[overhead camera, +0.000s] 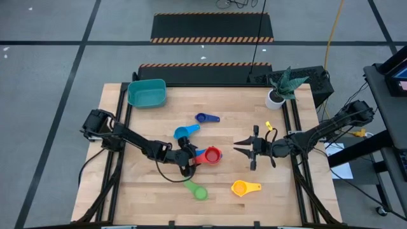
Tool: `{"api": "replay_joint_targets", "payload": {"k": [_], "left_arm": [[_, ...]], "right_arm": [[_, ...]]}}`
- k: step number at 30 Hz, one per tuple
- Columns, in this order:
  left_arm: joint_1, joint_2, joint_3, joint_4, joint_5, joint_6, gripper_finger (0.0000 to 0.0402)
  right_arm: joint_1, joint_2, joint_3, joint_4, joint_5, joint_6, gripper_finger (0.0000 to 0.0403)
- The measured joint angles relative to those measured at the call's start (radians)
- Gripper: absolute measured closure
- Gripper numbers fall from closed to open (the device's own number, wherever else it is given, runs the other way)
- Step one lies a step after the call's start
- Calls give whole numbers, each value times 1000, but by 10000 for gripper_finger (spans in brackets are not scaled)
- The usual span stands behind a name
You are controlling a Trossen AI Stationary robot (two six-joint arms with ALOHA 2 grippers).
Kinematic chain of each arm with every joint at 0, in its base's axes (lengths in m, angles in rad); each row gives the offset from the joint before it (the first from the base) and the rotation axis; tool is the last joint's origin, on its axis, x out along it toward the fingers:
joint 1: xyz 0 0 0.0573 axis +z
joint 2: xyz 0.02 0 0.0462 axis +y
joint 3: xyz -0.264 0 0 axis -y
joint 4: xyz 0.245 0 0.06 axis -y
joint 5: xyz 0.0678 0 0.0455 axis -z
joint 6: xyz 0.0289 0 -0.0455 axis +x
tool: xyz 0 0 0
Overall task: Nest measuring cups in basket
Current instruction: Stack the red measuring cup on top of the light blue measuring cup
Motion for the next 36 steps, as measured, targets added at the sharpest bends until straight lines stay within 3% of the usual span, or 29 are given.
{"api": "replay_joint_targets", "payload": {"k": [7,17,36], "left_arm": [[0,0,0,4,70,-29,92],[-21,0,0,4,72,-76,211],[-48,0,0,5,41,-86,225]], "right_arm": [[0,0,0,0,0,-3,325],[0,0,0,0,0,-3,325],[0,0,0,1,-4,0,325]]}}
